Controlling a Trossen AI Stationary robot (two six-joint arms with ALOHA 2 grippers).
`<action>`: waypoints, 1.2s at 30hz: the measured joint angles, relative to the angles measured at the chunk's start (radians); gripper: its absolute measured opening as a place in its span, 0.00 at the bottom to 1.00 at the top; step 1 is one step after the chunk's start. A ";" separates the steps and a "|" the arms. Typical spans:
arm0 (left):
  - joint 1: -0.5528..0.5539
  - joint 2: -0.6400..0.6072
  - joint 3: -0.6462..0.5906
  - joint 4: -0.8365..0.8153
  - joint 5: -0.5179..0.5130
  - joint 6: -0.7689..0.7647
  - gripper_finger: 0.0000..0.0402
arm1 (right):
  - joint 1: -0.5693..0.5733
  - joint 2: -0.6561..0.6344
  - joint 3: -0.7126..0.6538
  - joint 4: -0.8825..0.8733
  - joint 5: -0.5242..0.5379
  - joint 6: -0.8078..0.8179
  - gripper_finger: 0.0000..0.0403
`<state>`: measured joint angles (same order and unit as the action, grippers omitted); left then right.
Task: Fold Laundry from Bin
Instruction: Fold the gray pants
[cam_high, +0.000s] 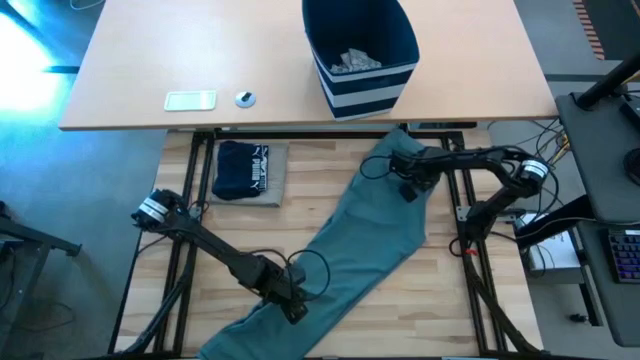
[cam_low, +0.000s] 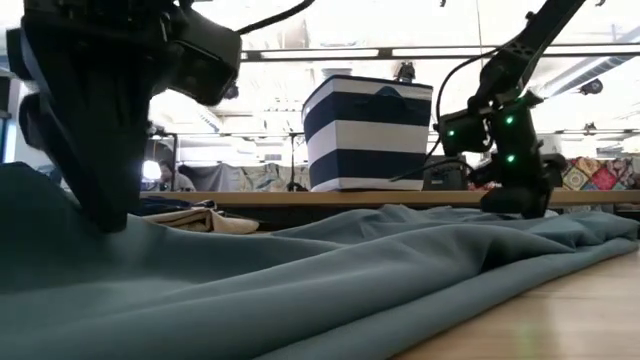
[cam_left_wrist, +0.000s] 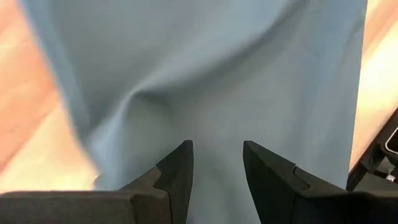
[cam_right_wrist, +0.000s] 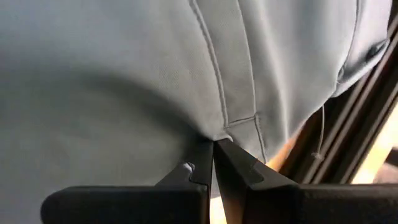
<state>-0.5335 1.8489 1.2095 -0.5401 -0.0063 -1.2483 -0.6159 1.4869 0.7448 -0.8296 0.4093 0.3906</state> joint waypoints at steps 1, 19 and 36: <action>-0.003 -0.015 0.001 -0.025 0.000 -0.004 0.31 | 0.000 0.004 0.002 0.012 0.014 -0.009 0.03; -0.493 -0.192 -0.071 -0.305 0.174 -0.551 0.60 | 0.593 -0.438 0.018 -0.050 -0.102 0.485 0.18; -0.559 -0.186 -0.421 0.357 0.277 -0.721 0.61 | 1.115 -0.341 0.032 0.207 -0.026 0.971 0.35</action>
<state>-1.0927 1.6629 0.7880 -0.1828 0.2711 -1.9690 0.4989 1.1462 0.7772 -0.6223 0.3833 1.3619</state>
